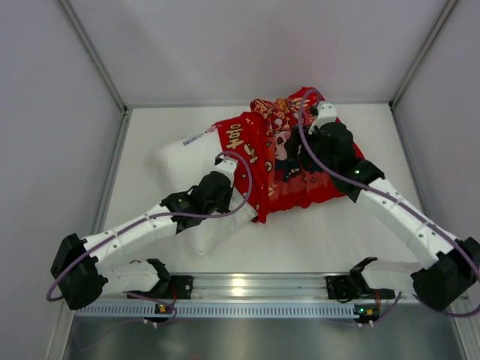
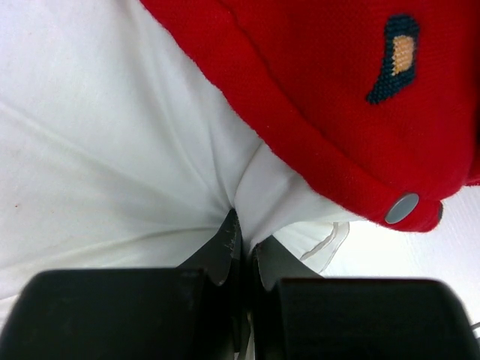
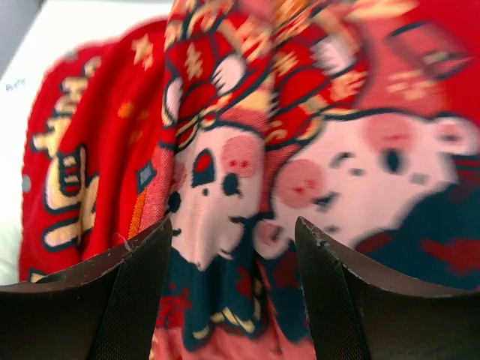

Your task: Remove the pillowcase from the pillow

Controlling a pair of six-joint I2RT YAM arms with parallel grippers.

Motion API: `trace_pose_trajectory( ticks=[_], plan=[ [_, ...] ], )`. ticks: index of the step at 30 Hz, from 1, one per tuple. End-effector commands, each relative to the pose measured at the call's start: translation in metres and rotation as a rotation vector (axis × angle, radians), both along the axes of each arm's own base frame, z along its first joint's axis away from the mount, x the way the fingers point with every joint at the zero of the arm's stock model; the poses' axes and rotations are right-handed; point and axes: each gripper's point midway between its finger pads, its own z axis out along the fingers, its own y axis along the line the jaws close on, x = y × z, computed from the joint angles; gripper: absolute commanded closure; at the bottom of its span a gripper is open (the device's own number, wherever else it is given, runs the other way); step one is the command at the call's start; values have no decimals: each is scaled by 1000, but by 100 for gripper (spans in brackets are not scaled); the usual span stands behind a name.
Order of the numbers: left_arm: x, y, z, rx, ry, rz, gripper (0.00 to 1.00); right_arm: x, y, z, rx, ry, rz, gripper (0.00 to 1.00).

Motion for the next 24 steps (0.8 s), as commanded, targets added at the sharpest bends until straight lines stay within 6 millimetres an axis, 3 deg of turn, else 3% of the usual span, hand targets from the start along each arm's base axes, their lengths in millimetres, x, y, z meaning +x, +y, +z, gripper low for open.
trace_pose_trajectory(
  ticks=[1,2,4,5,6,9,12,13,14,17,20,21,23,24],
  plan=[
    [-16,8,-14,4,79,9,100,13,43,-13,24,34,195,37],
    [-16,9,-14,7,77,11,100,14,53,-18,42,39,234,37],
    [-16,9,-16,12,81,10,100,16,66,-47,39,102,282,37],
    [-16,9,-15,8,78,8,100,19,70,-50,56,89,296,37],
    [-16,9,-15,8,77,7,100,19,72,-70,47,126,297,37],
    [-15,10,-12,5,66,7,100,24,68,-95,10,173,259,47],
    [-13,15,-5,-1,37,32,100,26,56,-104,-33,185,212,83],
    [-12,18,-3,-4,27,52,100,30,47,-103,-54,177,167,100],
    [-10,21,3,-15,4,75,100,32,41,-98,-64,171,139,100],
    [-4,34,21,-41,-63,147,100,33,6,-83,-118,148,0,100],
    [0,52,39,-61,-139,226,100,33,-50,-72,-129,138,-180,100],
    [1,56,45,-70,-158,246,100,35,-79,-66,-115,130,-260,100],
    [2,71,64,-97,-222,305,100,30,-111,-80,-91,175,-351,100],
    [2,76,69,-105,-241,328,100,29,-140,-78,-67,174,-426,100]
  ],
)
